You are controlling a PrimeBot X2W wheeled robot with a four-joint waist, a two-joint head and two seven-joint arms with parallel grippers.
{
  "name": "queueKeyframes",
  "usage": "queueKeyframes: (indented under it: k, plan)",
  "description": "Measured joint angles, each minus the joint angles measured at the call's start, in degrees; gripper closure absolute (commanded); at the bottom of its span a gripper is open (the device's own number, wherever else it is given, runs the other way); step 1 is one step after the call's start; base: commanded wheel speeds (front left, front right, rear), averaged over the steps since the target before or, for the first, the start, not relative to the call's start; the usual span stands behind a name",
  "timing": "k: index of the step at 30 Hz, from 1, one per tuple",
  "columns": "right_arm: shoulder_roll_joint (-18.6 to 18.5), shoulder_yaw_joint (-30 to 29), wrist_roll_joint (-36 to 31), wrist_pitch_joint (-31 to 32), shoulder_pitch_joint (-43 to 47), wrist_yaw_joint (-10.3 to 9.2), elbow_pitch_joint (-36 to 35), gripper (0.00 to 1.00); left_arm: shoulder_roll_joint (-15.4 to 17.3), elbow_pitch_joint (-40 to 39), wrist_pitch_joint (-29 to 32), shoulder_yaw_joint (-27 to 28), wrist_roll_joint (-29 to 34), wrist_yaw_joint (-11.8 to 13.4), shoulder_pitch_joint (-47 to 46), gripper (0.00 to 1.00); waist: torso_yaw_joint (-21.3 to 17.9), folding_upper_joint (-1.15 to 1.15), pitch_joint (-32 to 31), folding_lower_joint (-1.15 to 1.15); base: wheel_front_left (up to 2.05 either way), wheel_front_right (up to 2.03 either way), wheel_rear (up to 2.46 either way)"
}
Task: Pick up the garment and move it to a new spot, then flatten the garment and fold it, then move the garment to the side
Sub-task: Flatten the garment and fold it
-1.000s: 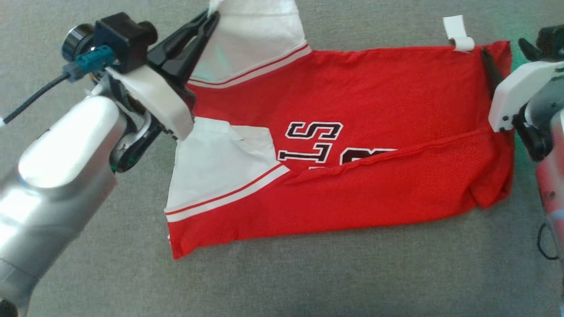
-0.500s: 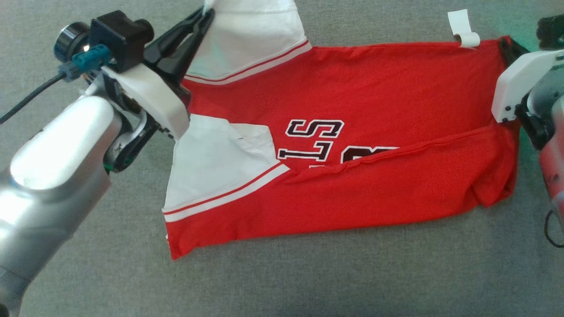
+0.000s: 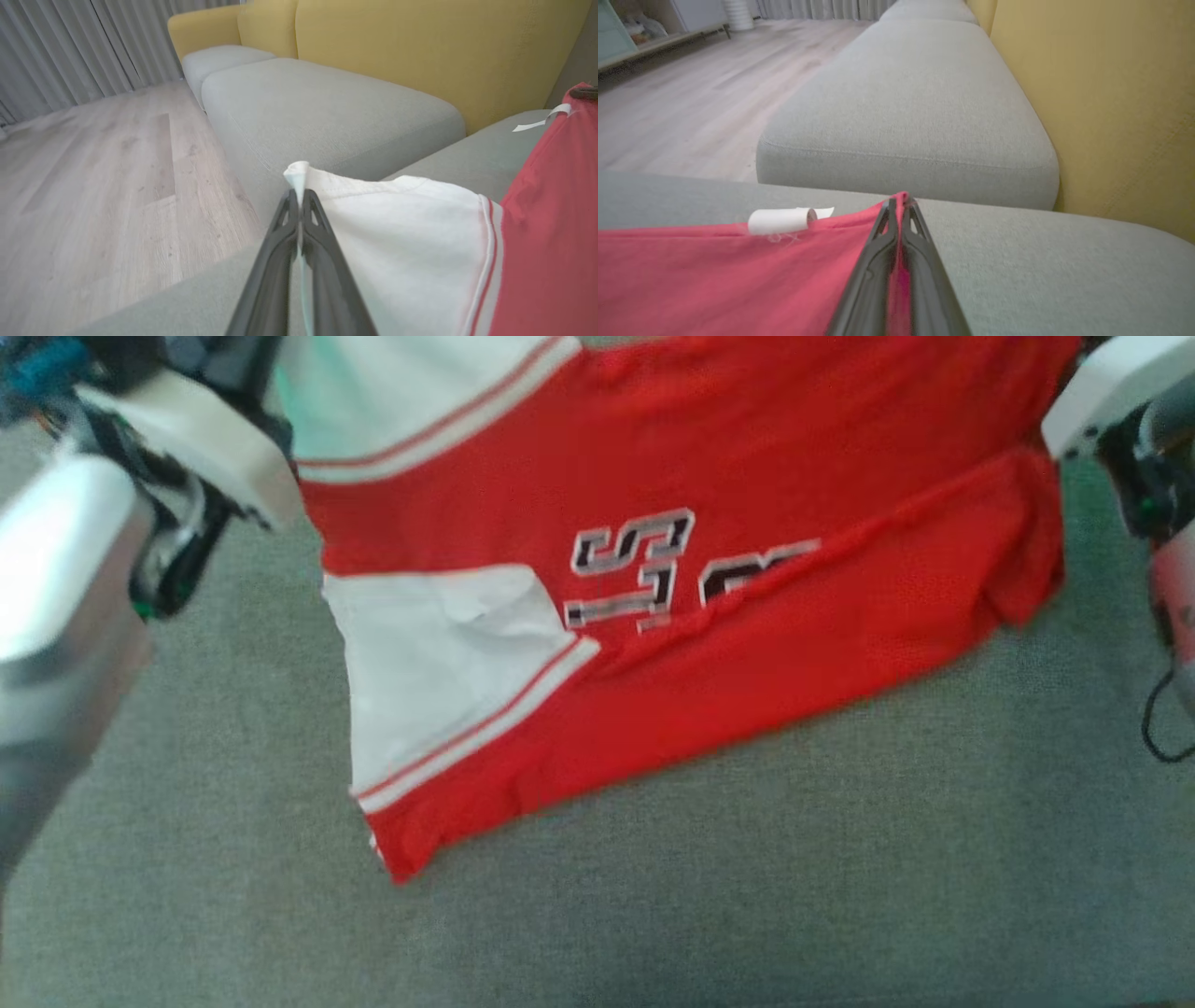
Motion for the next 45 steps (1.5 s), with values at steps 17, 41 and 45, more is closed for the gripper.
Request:
queueKeyframes:
  k: [17,41,45]
  plan:
    - [-2.1,11.6,9.2,-7.5,-7.7,0.00,2.2,1.00,-6.8,17.3,-11.0,-0.3,5.9,-4.0,-10.6,1.00,1.2,0.00,0.1,0.00,0.00,0.00,0.00]
    - [-21.1,45.2,22.7,2.8,2.3,0.00,-8.2,1.00,12.0,-14.7,6.4,-16.9,-7.2,-5.2,10.2,1.00,5.4,0.00,-7.0,-0.01,0.00,0.00,0.00]
    - [-21.7,48.5,23.8,3.2,2.2,0.00,-8.2,1.00,12.5,-17.2,8.9,-18.1,-8.0,-5.2,10.9,1.00,5.3,0.00,-6.7,0.00,0.00,0.00,0.00]
